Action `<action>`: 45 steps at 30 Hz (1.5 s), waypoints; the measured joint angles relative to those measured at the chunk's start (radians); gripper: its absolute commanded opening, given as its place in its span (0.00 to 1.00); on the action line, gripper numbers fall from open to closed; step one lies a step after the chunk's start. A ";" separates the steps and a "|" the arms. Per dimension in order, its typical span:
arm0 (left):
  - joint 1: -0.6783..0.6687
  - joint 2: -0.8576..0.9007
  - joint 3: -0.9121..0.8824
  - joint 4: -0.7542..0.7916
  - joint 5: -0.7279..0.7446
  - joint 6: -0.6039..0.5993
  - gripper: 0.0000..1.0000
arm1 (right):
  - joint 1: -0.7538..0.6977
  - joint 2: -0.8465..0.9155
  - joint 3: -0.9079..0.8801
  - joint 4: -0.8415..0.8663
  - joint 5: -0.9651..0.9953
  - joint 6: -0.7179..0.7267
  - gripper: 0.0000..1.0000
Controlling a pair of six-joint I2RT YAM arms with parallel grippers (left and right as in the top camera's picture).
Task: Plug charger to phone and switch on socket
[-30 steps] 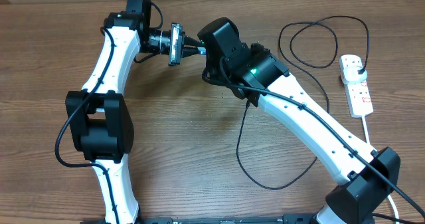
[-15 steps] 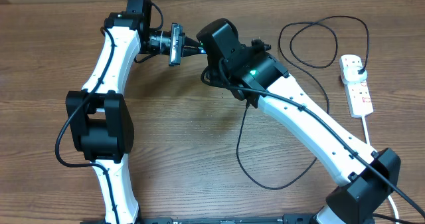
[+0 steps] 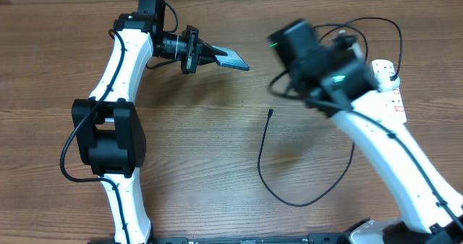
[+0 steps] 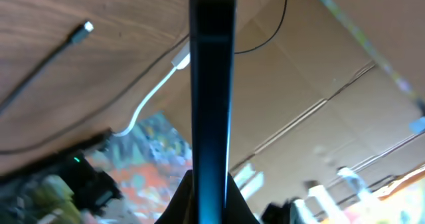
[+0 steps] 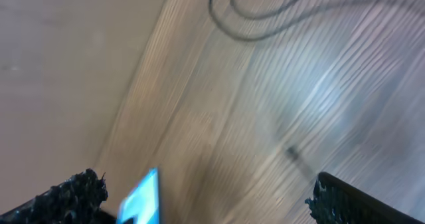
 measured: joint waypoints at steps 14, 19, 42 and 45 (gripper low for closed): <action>0.000 0.000 0.000 -0.055 -0.033 0.308 0.04 | -0.370 -0.006 -0.095 -0.202 -0.229 -0.404 1.00; 0.000 0.000 0.000 -0.080 -0.082 0.375 0.04 | -0.370 -0.006 -0.208 -0.135 -0.249 -0.472 1.00; 0.000 -0.235 0.002 -0.088 -0.385 0.497 0.04 | -0.370 -0.006 -0.348 -0.004 -0.219 -0.513 1.00; 0.000 -0.254 0.004 -0.103 -0.437 0.500 0.04 | -0.370 -0.006 -0.349 0.005 -0.250 -0.513 1.00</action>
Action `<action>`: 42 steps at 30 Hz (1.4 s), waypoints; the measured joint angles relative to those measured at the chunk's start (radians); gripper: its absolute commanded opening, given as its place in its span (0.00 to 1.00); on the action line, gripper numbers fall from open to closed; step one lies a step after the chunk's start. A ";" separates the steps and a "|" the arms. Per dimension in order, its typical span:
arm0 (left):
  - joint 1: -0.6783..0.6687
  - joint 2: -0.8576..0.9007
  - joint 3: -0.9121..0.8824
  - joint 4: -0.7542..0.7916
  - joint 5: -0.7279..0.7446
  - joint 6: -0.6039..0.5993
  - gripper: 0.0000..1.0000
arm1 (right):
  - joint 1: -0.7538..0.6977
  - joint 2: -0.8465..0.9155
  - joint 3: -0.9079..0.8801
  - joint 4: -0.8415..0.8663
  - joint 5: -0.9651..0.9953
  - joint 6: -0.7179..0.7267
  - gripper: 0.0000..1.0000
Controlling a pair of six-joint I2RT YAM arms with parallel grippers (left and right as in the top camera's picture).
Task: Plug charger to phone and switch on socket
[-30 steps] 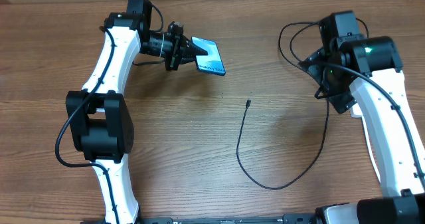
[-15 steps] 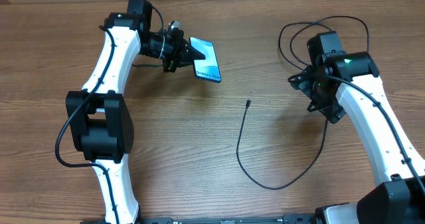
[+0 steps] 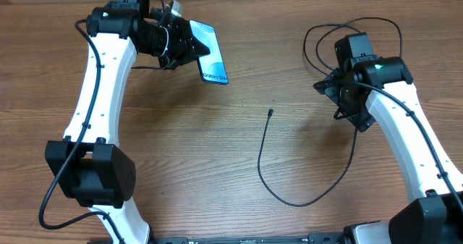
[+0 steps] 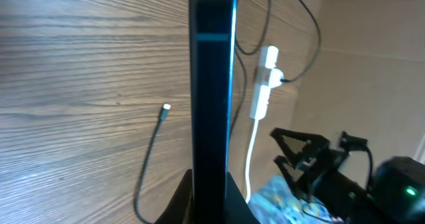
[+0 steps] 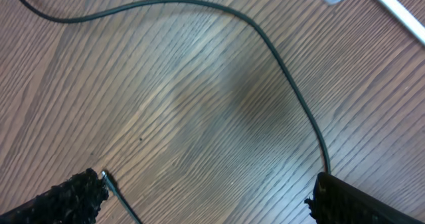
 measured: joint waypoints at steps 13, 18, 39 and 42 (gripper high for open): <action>-0.008 0.002 -0.001 -0.033 -0.127 0.129 0.05 | 0.000 0.000 -0.002 0.003 -0.026 0.000 1.00; -0.010 0.002 -0.001 -0.036 -0.129 0.177 0.04 | 0.000 0.000 -0.032 0.052 -0.025 -0.005 1.00; -0.023 0.002 -0.001 -0.032 -0.138 0.262 0.04 | 0.001 0.024 -0.214 0.247 -0.383 -0.352 0.92; -0.023 0.002 -0.001 -0.032 -0.145 0.262 0.04 | 0.001 0.097 -0.214 0.247 -0.394 -0.373 0.90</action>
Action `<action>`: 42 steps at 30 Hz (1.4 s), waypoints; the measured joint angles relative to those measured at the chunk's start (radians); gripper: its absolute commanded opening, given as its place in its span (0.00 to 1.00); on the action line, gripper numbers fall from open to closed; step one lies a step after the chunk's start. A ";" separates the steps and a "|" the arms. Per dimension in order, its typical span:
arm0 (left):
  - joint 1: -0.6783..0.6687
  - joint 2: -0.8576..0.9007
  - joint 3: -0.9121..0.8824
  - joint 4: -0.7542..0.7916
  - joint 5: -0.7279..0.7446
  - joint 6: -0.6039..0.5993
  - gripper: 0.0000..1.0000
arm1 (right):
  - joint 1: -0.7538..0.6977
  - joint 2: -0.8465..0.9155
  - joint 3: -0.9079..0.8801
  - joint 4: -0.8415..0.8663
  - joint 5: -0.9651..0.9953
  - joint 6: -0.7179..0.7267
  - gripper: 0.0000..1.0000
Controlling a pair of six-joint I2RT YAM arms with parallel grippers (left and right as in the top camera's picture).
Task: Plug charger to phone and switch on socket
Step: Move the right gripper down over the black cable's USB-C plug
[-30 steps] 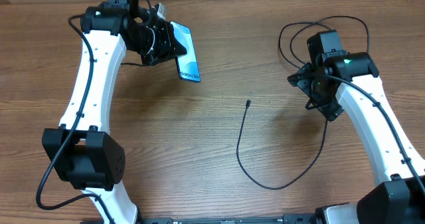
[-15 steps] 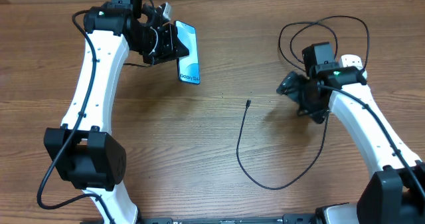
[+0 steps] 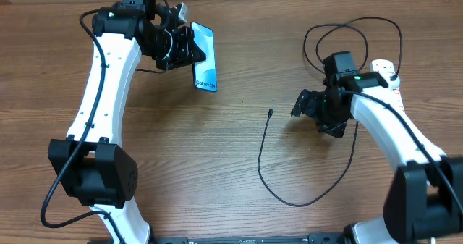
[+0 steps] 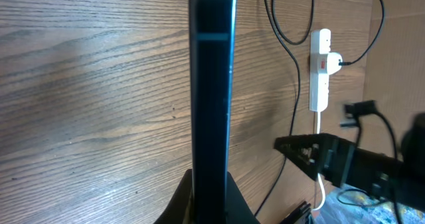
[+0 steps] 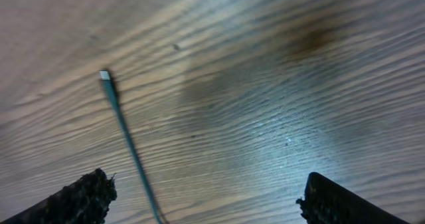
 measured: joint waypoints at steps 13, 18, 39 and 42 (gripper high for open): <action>0.000 0.000 0.000 0.031 -0.008 0.000 0.04 | 0.000 0.126 -0.003 0.101 -0.106 0.004 0.77; 0.000 0.000 0.000 0.031 -0.007 0.000 0.04 | 0.026 0.126 -0.003 0.183 -0.082 0.093 0.73; 0.000 0.000 0.000 0.059 -0.008 -0.008 0.04 | 0.262 0.129 -0.002 0.302 0.171 0.323 0.62; 0.000 0.000 0.000 0.060 -0.008 -0.008 0.04 | 0.269 0.151 0.022 0.232 0.170 0.304 0.63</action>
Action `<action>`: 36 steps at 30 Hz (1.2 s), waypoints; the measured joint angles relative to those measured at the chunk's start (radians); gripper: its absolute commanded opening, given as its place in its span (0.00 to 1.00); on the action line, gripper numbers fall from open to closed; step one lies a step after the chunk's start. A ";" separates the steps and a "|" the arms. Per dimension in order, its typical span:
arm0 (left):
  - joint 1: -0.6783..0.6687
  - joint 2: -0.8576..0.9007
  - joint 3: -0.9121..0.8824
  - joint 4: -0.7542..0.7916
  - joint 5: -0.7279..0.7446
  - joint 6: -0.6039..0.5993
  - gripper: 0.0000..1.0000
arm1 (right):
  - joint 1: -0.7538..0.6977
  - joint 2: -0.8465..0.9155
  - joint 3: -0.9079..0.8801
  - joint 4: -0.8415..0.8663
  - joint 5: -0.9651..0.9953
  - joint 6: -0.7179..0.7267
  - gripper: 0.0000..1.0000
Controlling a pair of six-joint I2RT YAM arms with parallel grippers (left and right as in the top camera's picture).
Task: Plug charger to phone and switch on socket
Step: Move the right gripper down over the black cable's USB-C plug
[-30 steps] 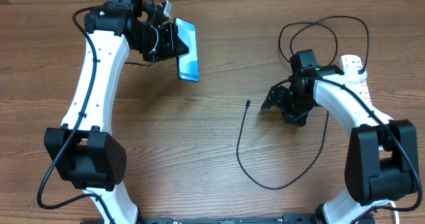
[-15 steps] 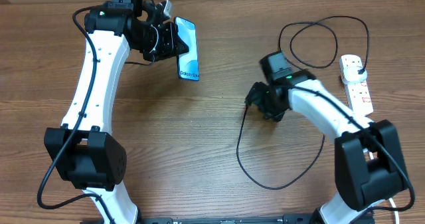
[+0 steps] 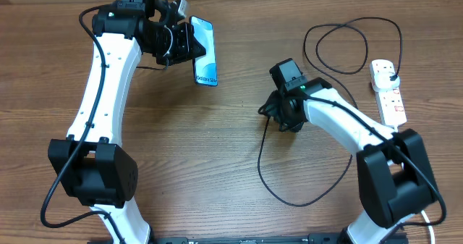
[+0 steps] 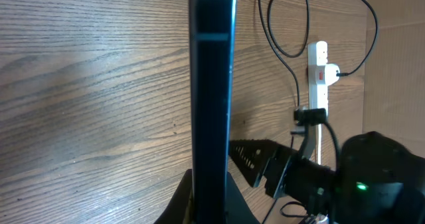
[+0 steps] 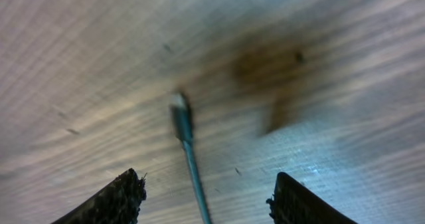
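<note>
My left gripper (image 3: 189,47) is shut on a dark blue phone (image 3: 205,52), held above the table's far left; the left wrist view shows the phone (image 4: 212,84) edge-on between the fingers. A thin black charger cable (image 3: 289,200) loops across the table. Its free plug end (image 5: 178,103) lies on the wood, with my right gripper (image 5: 209,201) low over it and open, one finger on each side of the cable. In the overhead view the right gripper (image 3: 273,112) covers the plug end. A white socket strip (image 3: 387,92) lies at the far right.
The cable's other part coils at the back right (image 3: 347,38) and runs to a plug in the socket strip (image 4: 317,71). The wooden table (image 3: 181,171) has a cardboard wall along its far edge.
My right gripper has moved left from beside the plug end to right over it, and the cable now lies between its open fingers. The left gripper holds the phone almost where it was.
At first the left gripper held the phone near the back middle and the right arm was raised at the back right. Then the phone was further left and the right gripper low near the coil. It then neared the plug end, and now straddles it.
</note>
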 measured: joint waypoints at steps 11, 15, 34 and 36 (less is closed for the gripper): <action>0.000 0.000 0.000 0.000 0.000 -0.023 0.04 | -0.008 0.109 0.277 -0.259 -0.002 -0.099 0.73; 0.000 0.000 0.000 0.000 0.000 -0.026 0.04 | -0.008 0.111 0.278 -0.238 -0.002 -0.106 0.75; 0.000 0.000 0.000 0.019 0.000 -0.045 0.04 | -0.008 0.198 0.277 -0.240 -0.016 -0.061 0.88; 0.000 0.000 0.000 0.019 0.000 -0.045 0.04 | -0.008 0.198 0.277 -0.240 -0.026 -0.063 0.83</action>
